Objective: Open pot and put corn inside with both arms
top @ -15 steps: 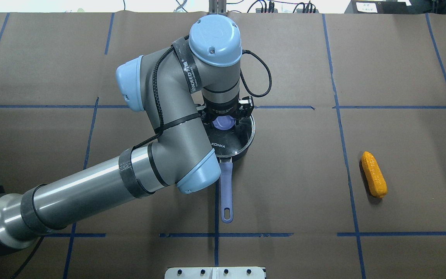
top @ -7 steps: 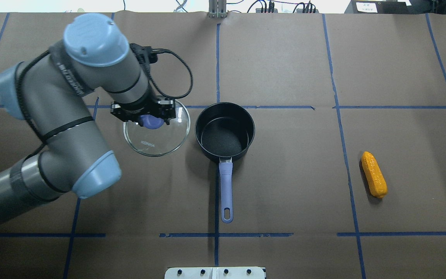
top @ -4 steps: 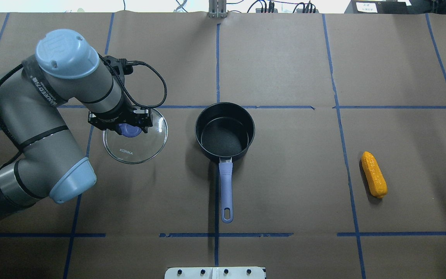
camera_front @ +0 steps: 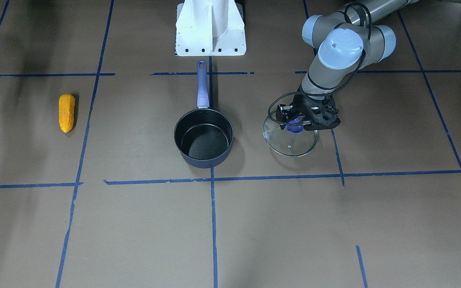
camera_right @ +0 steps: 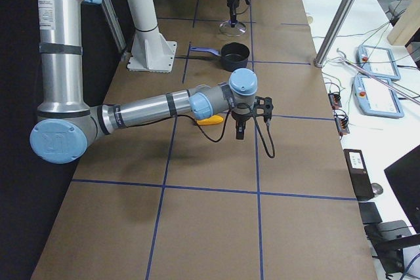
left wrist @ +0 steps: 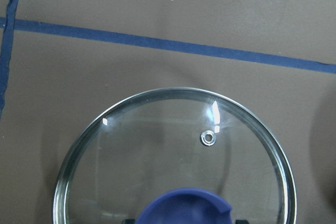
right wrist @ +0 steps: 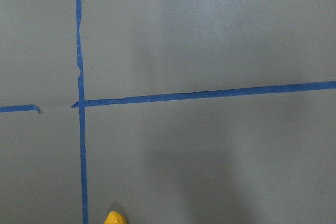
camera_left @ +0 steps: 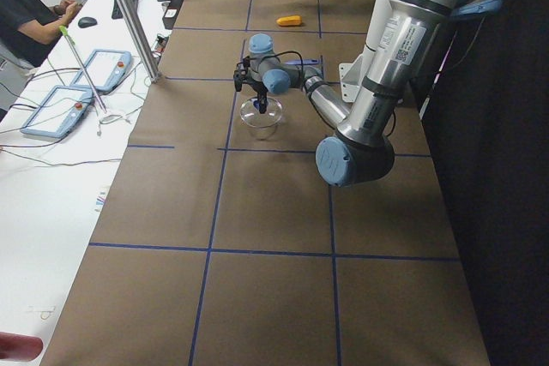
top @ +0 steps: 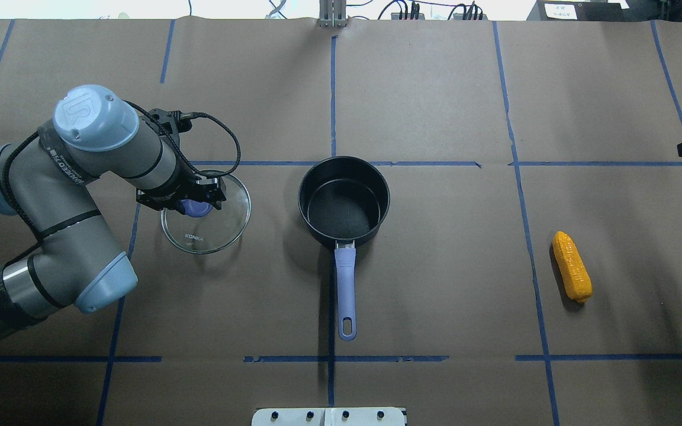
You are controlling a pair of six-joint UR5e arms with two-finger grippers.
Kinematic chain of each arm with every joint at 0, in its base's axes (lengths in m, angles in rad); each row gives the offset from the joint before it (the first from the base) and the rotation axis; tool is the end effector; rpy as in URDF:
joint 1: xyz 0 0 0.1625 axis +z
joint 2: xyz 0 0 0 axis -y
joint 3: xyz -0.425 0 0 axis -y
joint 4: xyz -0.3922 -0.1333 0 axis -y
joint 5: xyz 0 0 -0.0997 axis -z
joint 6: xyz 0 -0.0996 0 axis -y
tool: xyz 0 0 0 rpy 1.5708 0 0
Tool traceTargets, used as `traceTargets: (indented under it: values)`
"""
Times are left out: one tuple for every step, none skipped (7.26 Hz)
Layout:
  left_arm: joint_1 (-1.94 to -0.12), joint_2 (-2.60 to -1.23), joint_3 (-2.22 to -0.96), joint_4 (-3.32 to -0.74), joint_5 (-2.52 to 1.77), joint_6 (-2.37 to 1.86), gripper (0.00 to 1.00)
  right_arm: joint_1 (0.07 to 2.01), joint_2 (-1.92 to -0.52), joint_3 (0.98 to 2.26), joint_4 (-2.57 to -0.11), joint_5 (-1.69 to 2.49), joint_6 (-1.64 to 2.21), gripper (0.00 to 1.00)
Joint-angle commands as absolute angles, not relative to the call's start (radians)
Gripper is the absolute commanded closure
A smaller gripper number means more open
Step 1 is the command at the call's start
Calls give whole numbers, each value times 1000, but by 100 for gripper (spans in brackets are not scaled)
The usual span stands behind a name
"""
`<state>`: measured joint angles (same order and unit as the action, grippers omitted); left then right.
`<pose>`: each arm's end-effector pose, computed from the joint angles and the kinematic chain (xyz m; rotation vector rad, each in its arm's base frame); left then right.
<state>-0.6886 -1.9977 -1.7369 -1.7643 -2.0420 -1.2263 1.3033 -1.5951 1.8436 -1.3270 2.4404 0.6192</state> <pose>0.4339 -0.4712 0.3223 -0.0071 0.8908 -0.1358 -0.0738 -0.4858 0.5004 0.0507 -0.9653 0.1099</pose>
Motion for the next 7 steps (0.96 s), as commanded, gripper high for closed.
traceTargets:
  values:
    - [-675, -1968, -1730, -1773, -2039, -1227, 90, 1214, -1595, 1845, -1243, 2395, 745, 0]
    - [-672, -1961, -1732, -1773, -2037, -1227, 90, 1171, -1594, 1847, -1217, 2361, 799, 0]
    - [-669, -1947, -1732, -1772, -2037, -1227, 90, 1142, -1594, 1847, -1172, 2337, 857, 0]
    - [-666, -1936, -1733, -1773, -2036, -1226, 89, 1122, -1594, 1847, -1155, 2327, 883, 0]
    - [-660, -1934, -1732, -1773, -2036, -1226, 87, 1109, -1594, 1847, -1155, 2326, 885, 0]
    - [-655, -1924, -1733, -1773, -2036, -1226, 86, 1101, -1592, 1847, -1155, 2319, 891, 0]
    - [-655, -1924, -1733, -1773, -2036, -1226, 74, 1097, -1592, 1847, -1155, 2316, 893, 0]
